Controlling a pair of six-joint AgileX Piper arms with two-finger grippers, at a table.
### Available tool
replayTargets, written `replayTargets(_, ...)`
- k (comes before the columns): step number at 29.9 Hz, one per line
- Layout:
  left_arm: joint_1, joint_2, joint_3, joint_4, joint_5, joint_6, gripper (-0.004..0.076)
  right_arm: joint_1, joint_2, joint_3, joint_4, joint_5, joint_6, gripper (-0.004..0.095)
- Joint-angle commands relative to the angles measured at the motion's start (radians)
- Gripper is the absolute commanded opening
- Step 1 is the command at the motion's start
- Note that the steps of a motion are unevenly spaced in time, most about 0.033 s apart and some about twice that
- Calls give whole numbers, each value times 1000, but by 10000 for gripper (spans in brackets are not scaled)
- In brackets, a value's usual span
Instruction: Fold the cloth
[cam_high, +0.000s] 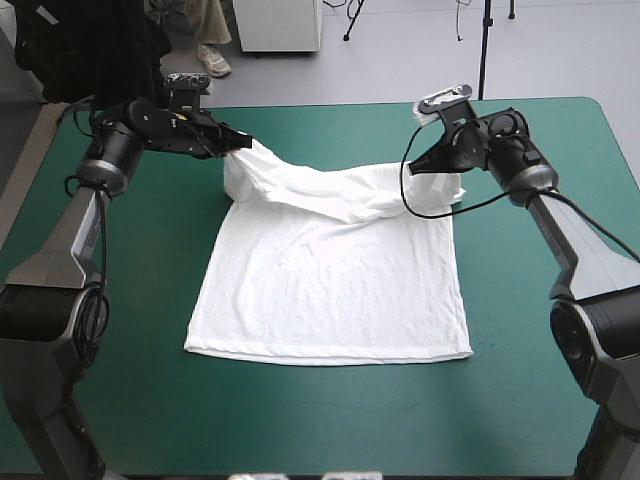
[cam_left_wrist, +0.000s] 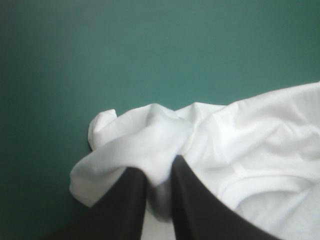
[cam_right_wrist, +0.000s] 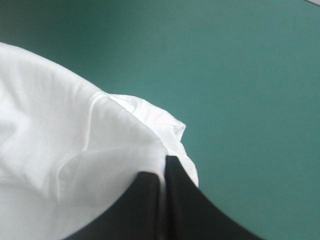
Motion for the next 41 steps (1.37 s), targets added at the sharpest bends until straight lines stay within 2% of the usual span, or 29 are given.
replayTargets(1,-1,-48,-30,-26,-38,2,286,-46,-58,-4,66,-78,-57,133)
replayTargets(3,-1,-39,-30,-29,-38,2,388,-71,-58,-2,132,-86,-100,272)
replayTargets(5,-1,-35,-30,-29,-38,2,446,-88,-58,-2,188,-91,-122,417)
replayTargets(7,-1,-33,-30,-29,-38,2,468,-98,-58,-2,210,-93,-140,537)
replayTargets(9,-1,-33,-30,-29,-32,2,468,-105,-63,-2,219,-91,-141,588)
replayTargets(14,-1,-69,-30,12,18,2,468,-105,-115,-2,220,-72,-157,587)
replayTargets(20,-1,-237,22,127,49,-23,468,-105,-261,-2,200,-19,-157,586)
replayTargets(24,-1,-384,114,202,77,-56,468,-105,-381,-2,200,8,-152,586)
replayTargets(32,-1,-657,331,249,205,-170,468,-90,-598,2,222,149,-147,586)
replayTargets(37,-1,-798,493,326,243,-264,468,-32,-693,24,211,236,-143,586)
replayTargets(41,-7,-844,587,341,273,-314,468,27,-747,87,205,281,-129,586)
